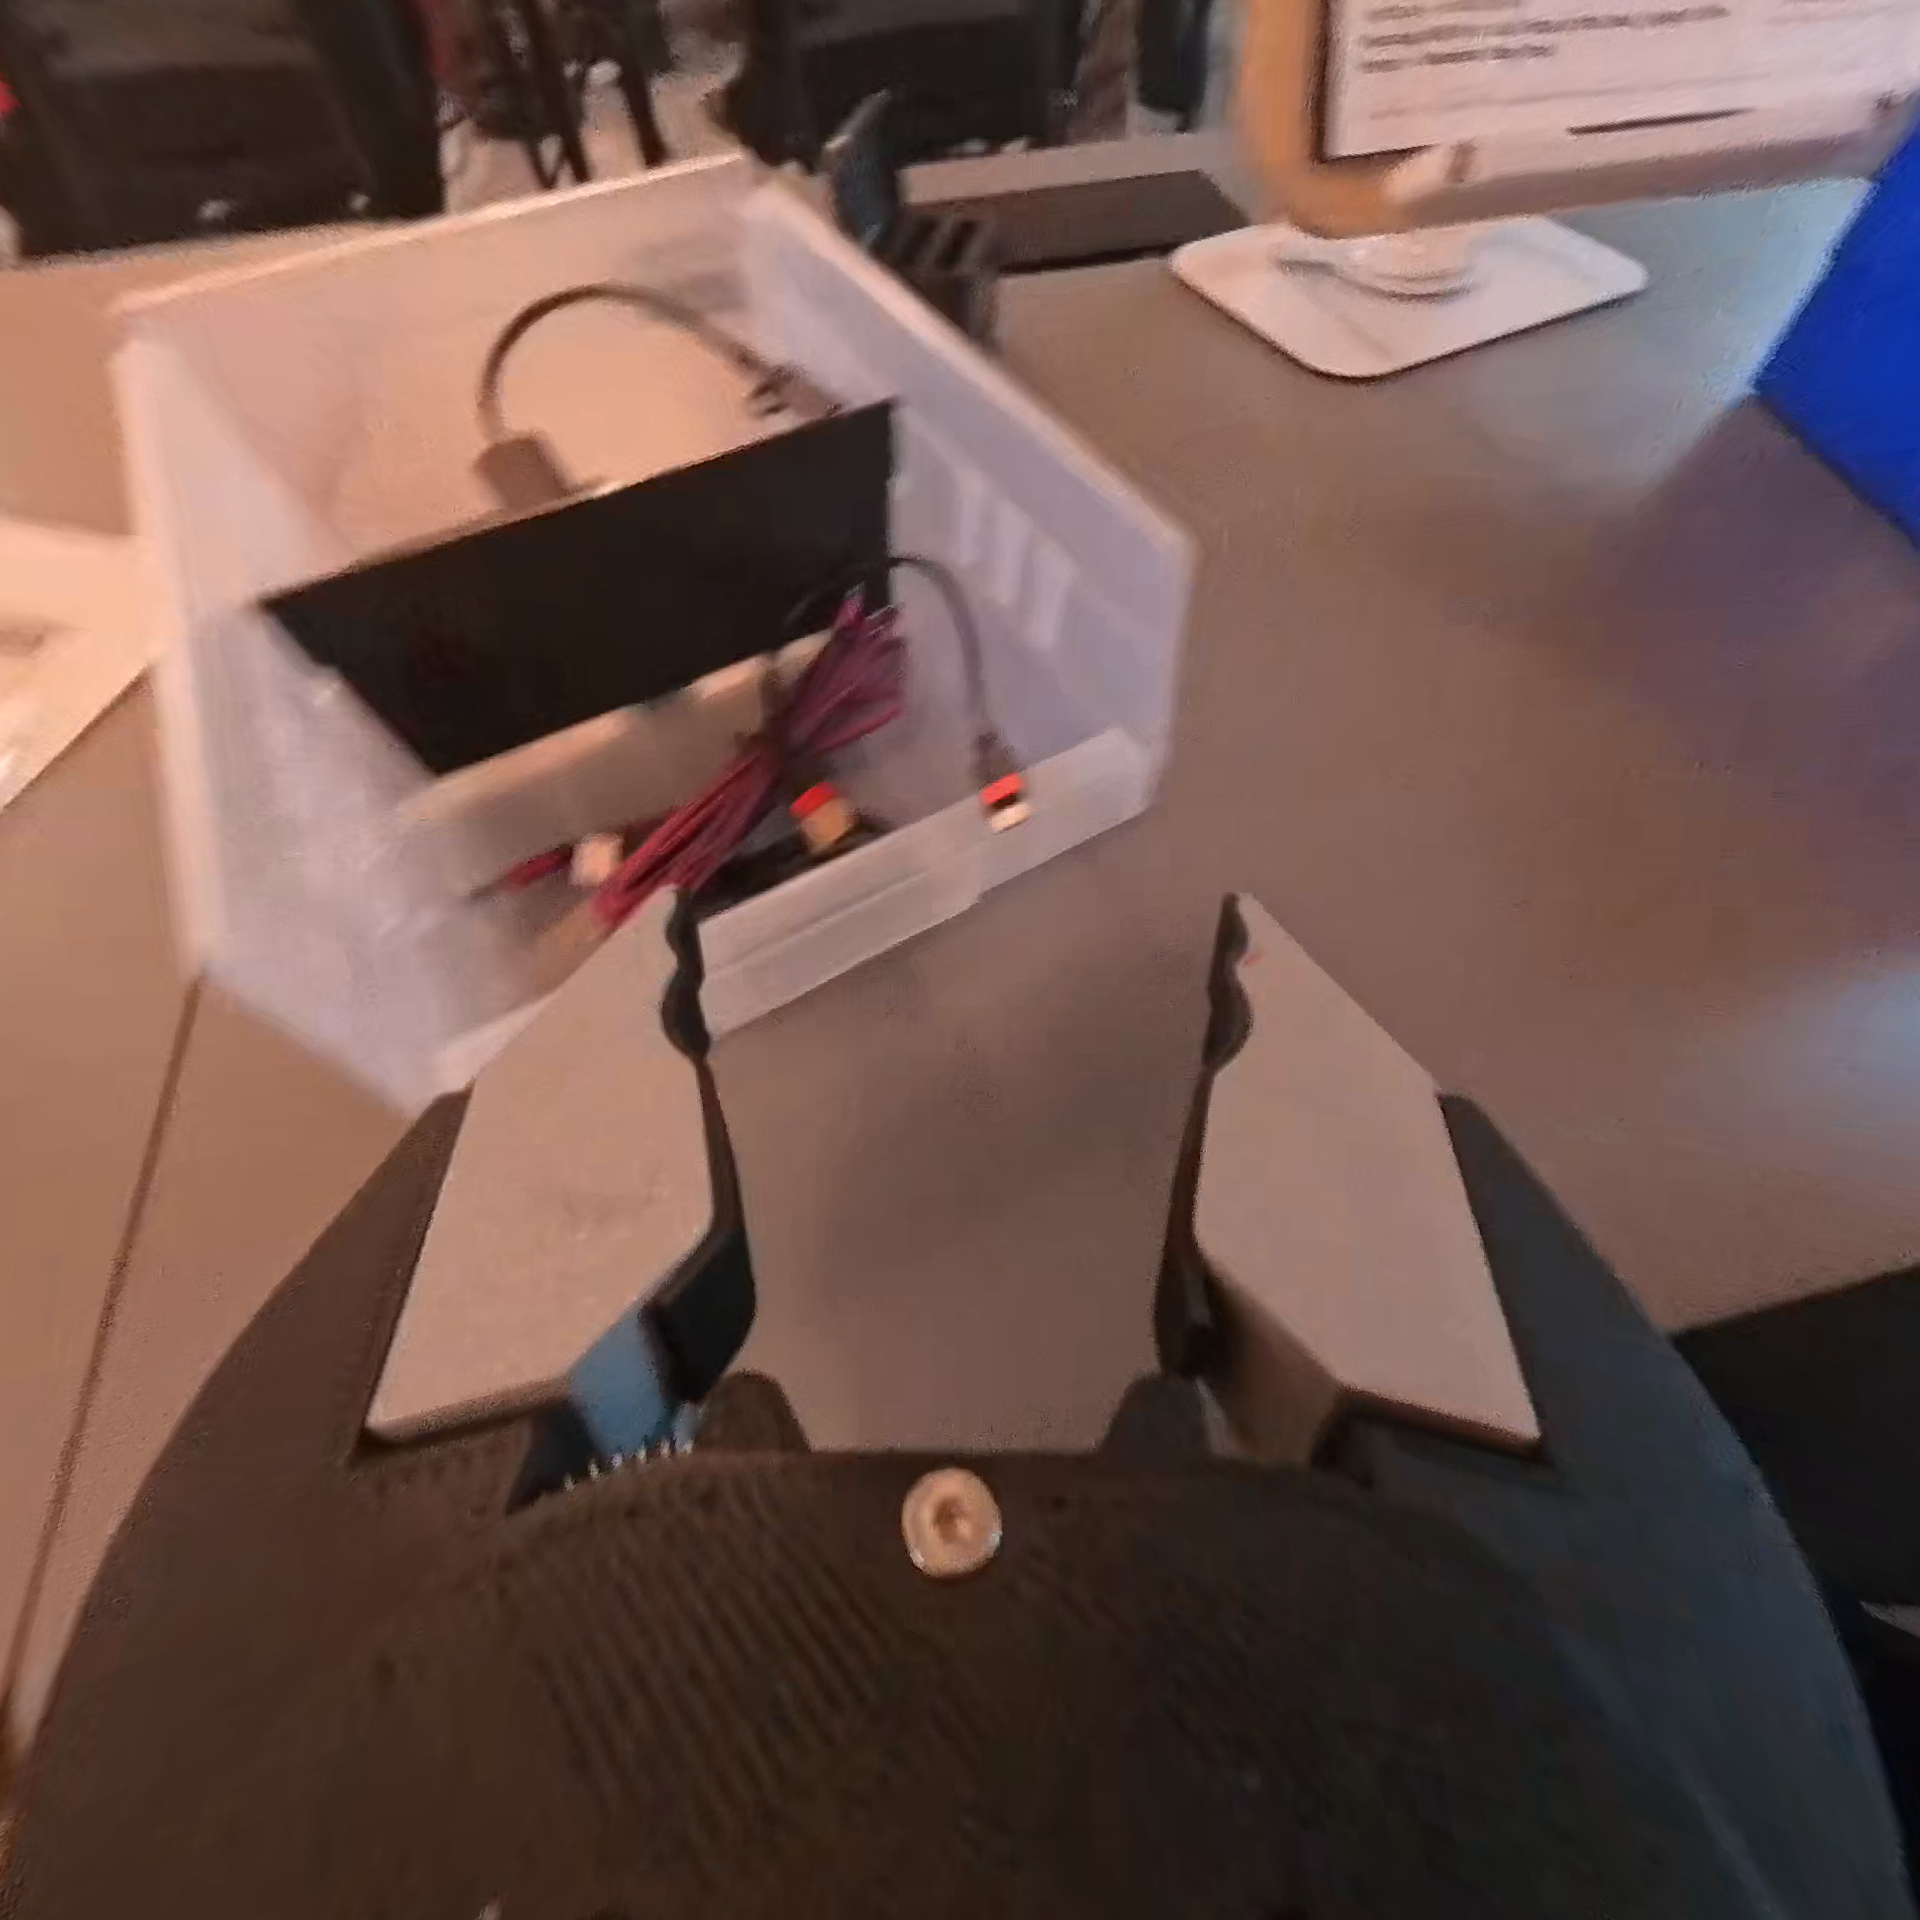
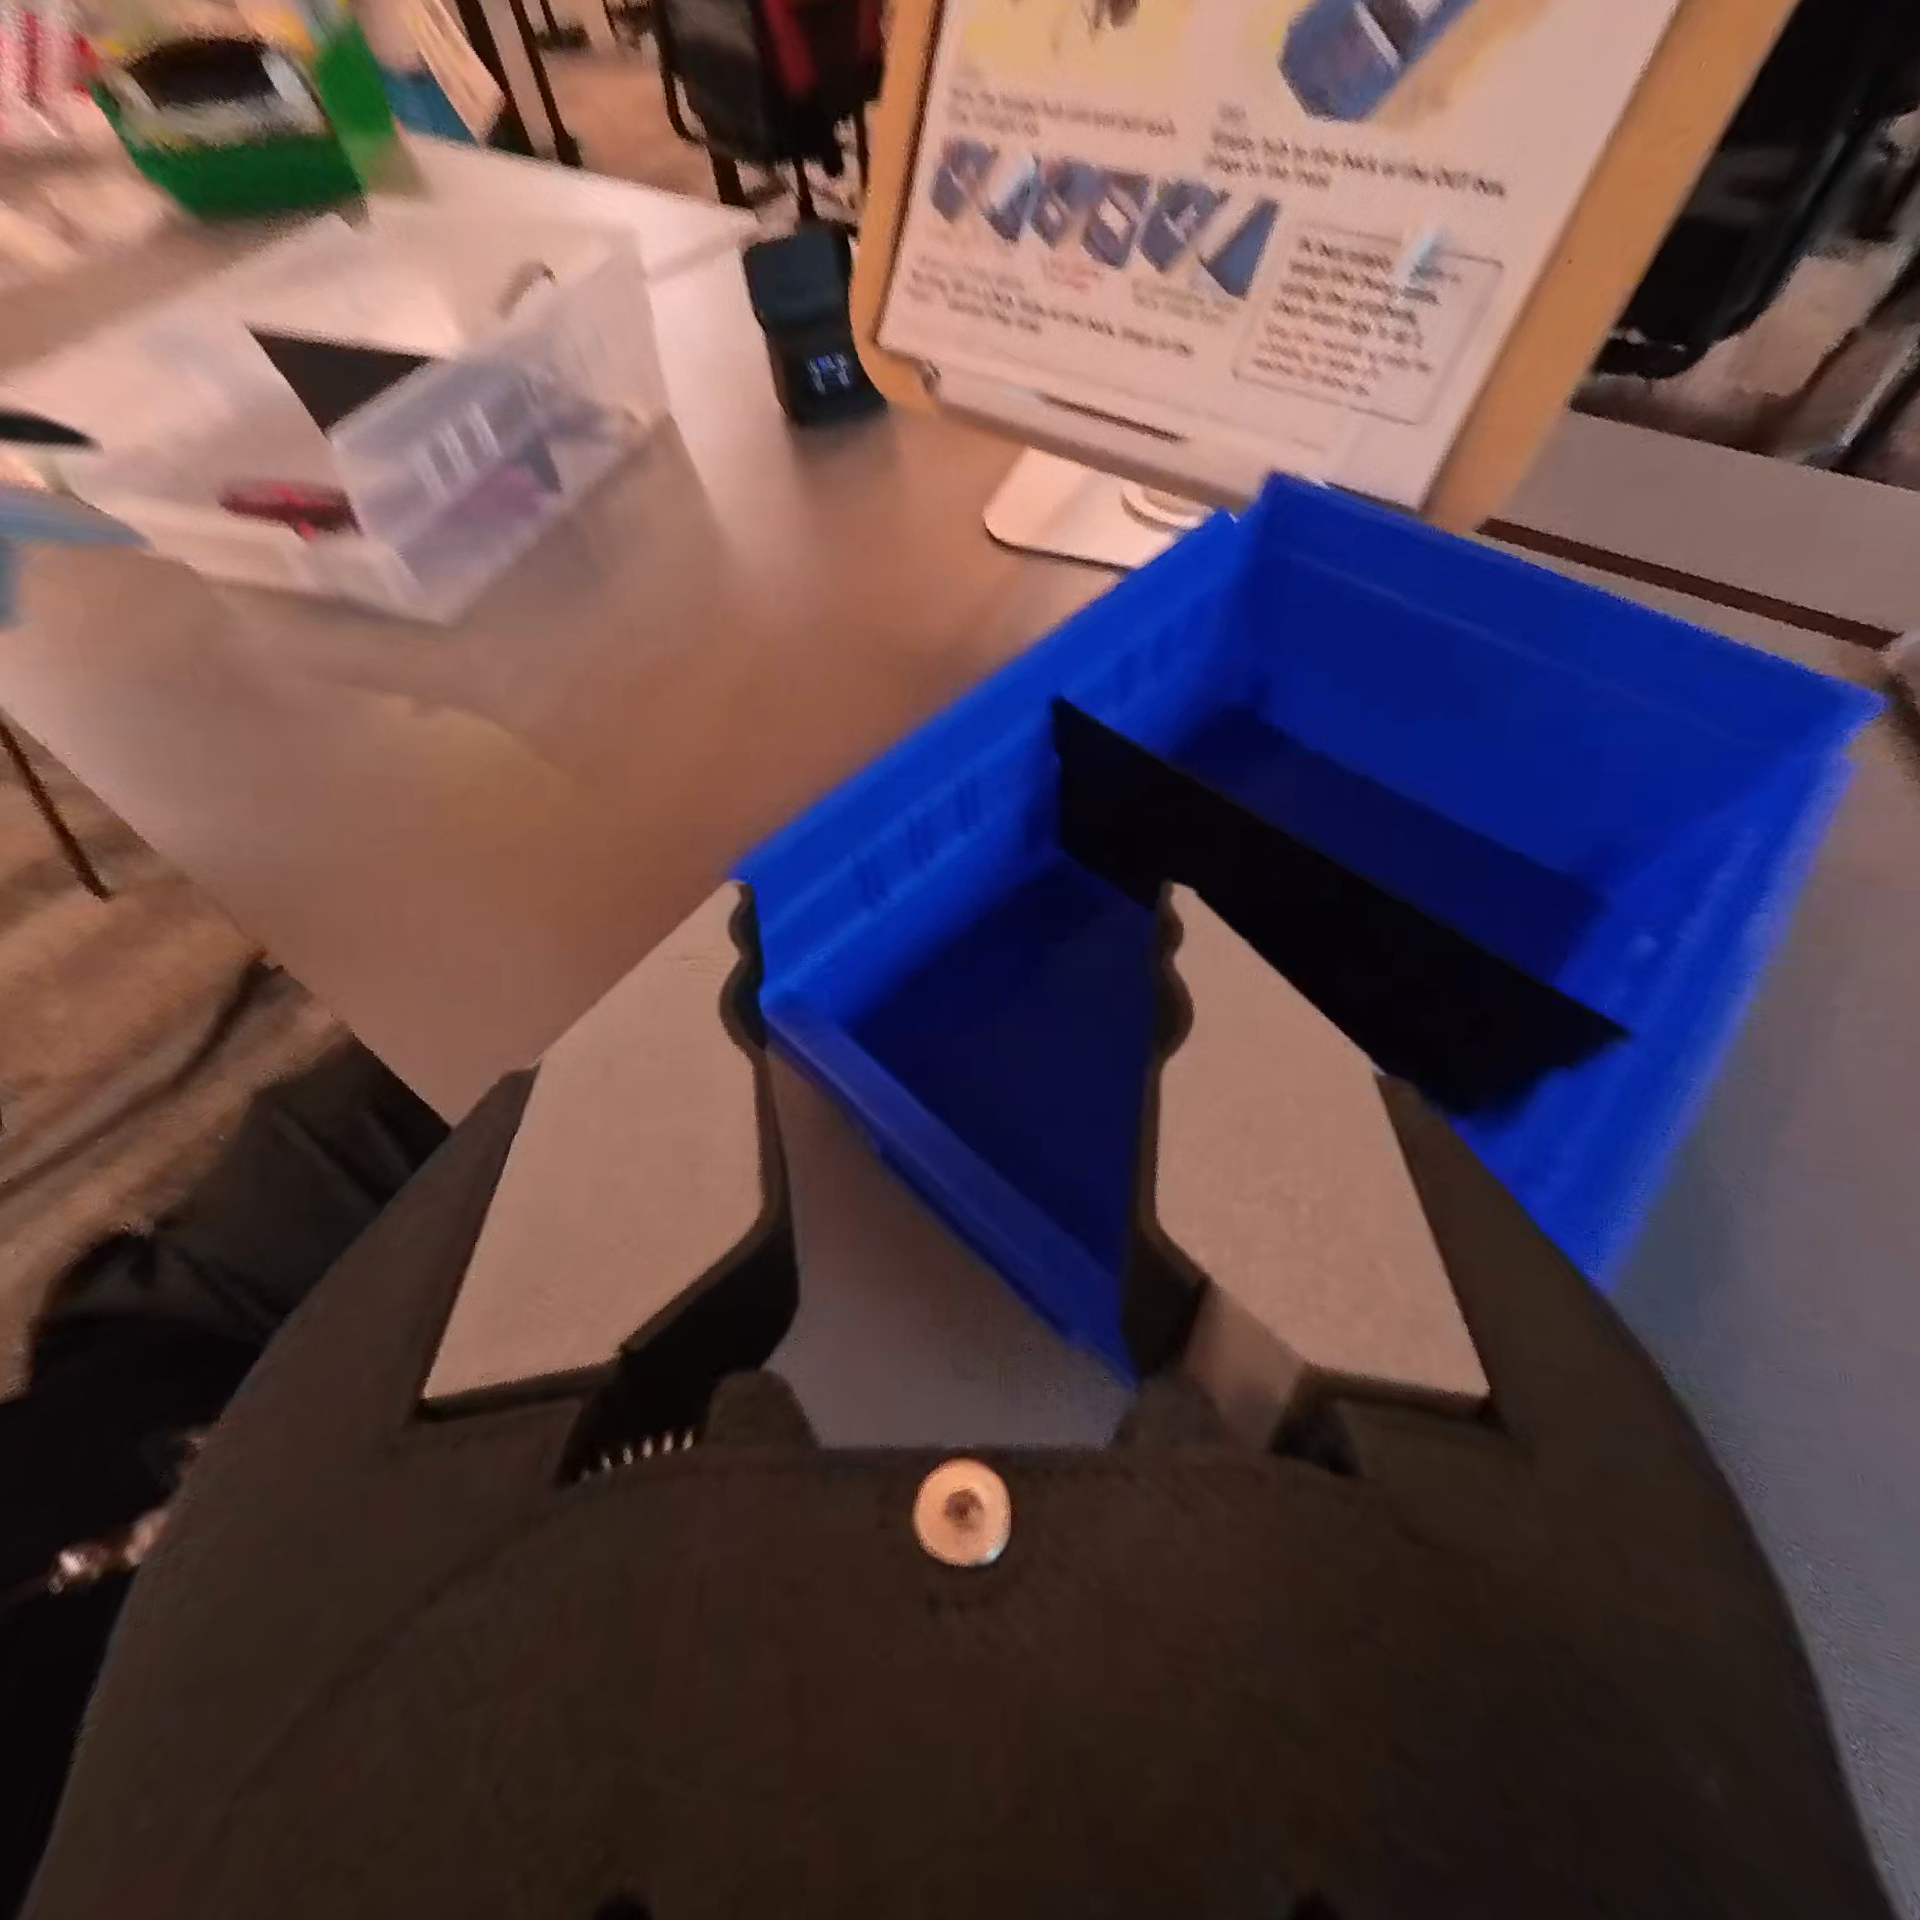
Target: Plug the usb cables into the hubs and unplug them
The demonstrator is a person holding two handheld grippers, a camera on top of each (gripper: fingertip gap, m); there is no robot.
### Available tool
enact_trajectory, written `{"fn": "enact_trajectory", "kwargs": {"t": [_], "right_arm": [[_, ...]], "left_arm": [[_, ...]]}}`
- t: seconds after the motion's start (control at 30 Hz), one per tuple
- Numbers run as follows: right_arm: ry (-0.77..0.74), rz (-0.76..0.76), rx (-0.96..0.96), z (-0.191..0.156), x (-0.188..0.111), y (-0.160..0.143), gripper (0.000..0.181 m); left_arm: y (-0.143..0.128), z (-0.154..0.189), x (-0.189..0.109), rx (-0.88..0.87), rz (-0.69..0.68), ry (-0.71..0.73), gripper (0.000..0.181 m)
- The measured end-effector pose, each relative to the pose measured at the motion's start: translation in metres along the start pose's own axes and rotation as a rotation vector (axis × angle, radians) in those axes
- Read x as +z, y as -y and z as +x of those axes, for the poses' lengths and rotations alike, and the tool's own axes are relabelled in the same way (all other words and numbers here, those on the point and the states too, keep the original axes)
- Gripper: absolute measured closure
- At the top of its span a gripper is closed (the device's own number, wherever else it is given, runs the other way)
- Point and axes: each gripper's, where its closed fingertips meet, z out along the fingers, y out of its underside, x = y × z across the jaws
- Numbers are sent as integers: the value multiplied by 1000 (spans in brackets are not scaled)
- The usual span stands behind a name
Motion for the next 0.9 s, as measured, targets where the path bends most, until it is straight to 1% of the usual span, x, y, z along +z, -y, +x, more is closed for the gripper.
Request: {"fn": "enact_trajectory", "kwargs": {"t": [0.07,0.1,0.13,0.17,0.2,0.23,0.27,0.3,0.33,0.37,0.4,0.43,0.47,0.5,0.53,0.6,0.63,0.73,0.83,0.9], "right_arm": [[41,37,32,-19,21,4,103],[55,31,38,-28,34,1,99],[51,14,39,-36,48,-4,94],[22,-3,31,-39,62,-9,90],[-28,-14,18,-39,75,-14,90],[-83,-24,-2,-38,86,-18,93],[-121,-34,-27,-38,94,-22,93],[-146,-36,-54,-38,101,-24,94],[-176,-41,-80,-35,106,-27,98],[-216,-57,-106,-27,109,-31,102],[-230,-74,-132,-22,110,-34,91],[-222,-79,-138,-18,109,-36,88],[-218,-86,-132,-14,104,-36,91],[-237,-101,-137,-6,99,-38,99],[-273,-129,-157,3,93,-42,112],[-334,-181,-206,20,81,-51,155],[-358,-199,-220,29,75,-55,168],[-394,-226,-186,58,62,-64,176],[-394,-236,-114,79,52,-70,179],[-407,-251,-75,89,45,-73,179]], "left_arm": [[14,36,26,56,12,-47,84],[19,55,40,70,4,-81,82],[24,71,55,89,-1,-108,82],[28,81,70,106,-9,-106,84],[31,84,85,115,-24,-77,91],[34,81,98,123,-37,-23,91],[37,74,108,141,-42,39,97],[39,65,114,158,-36,101,111],[41,55,116,173,-25,153,131],[40,46,116,183,-15,193,152],[40,40,113,191,4,208,166],[38,39,110,179,23,182,166],[35,35,104,164,33,167,167],[32,29,97,167,36,173,169],[27,21,88,179,33,197,173],[16,3,68,190,29,249,178],[10,-4,57,168,35,238,179],[-6,-13,26,89,39,160,180],[-14,-18,9,78,18,129,179],[-11,-20,6,87,34,136,166]]}}
